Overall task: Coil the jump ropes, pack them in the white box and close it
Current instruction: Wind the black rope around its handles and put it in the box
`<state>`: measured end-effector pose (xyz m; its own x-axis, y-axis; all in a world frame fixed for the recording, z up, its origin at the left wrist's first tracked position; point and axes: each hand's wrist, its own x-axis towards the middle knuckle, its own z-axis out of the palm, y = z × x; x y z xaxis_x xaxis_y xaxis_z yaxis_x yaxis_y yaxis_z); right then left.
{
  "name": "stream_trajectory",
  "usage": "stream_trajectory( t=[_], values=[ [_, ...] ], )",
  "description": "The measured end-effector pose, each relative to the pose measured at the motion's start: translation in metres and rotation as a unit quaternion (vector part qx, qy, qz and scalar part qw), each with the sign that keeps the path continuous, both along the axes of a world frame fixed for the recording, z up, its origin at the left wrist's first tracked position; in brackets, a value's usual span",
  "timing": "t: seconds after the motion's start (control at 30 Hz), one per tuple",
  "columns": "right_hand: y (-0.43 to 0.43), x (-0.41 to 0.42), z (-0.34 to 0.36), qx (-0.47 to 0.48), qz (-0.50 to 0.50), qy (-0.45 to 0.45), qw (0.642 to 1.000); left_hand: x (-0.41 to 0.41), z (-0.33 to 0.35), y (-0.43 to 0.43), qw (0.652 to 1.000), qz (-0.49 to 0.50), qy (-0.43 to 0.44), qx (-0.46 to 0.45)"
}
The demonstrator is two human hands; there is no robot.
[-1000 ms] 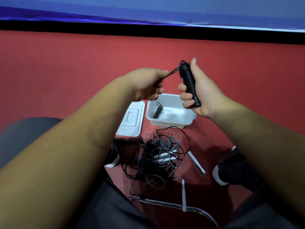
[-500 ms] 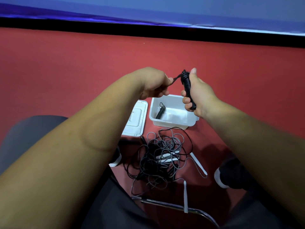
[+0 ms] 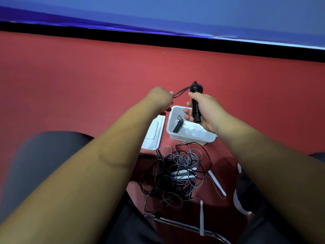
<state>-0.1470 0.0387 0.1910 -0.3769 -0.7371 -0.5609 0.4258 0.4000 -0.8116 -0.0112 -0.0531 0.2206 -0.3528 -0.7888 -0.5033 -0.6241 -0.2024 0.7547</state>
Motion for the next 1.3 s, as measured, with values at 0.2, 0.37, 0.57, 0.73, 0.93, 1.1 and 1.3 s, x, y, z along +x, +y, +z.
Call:
stream_trajectory(
  t=[0.2,0.37,0.57,0.73,0.93,1.1,1.3],
  values=[
    [-0.006,-0.013,-0.021,0.028,0.023,0.104,0.994,0.017,-0.013,-0.001,1.000,0.005,0.000,0.003],
    [-0.017,-0.030,-0.040,0.074,0.039,0.168,0.982,0.008,-0.033,-0.018,0.997,0.035,0.022,0.070],
    [-0.038,-0.052,-0.095,0.164,0.021,0.166,0.972,-0.017,-0.086,-0.041,0.993,0.037,0.027,0.106],
    [-0.058,-0.064,-0.150,0.214,-0.003,0.134,0.968,-0.023,-0.139,-0.062,0.985,0.065,0.031,0.157],
    [-0.073,-0.078,-0.212,0.264,0.002,0.117,0.957,-0.024,-0.209,-0.076,0.971,0.108,0.049,0.207],
    [-0.080,-0.079,-0.249,0.287,0.027,0.117,0.950,-0.025,-0.245,-0.079,0.966,0.124,0.035,0.226],
    [-0.082,-0.076,-0.262,0.302,0.063,0.089,0.947,-0.019,-0.257,-0.081,0.964,0.137,0.032,0.225]
  ],
)
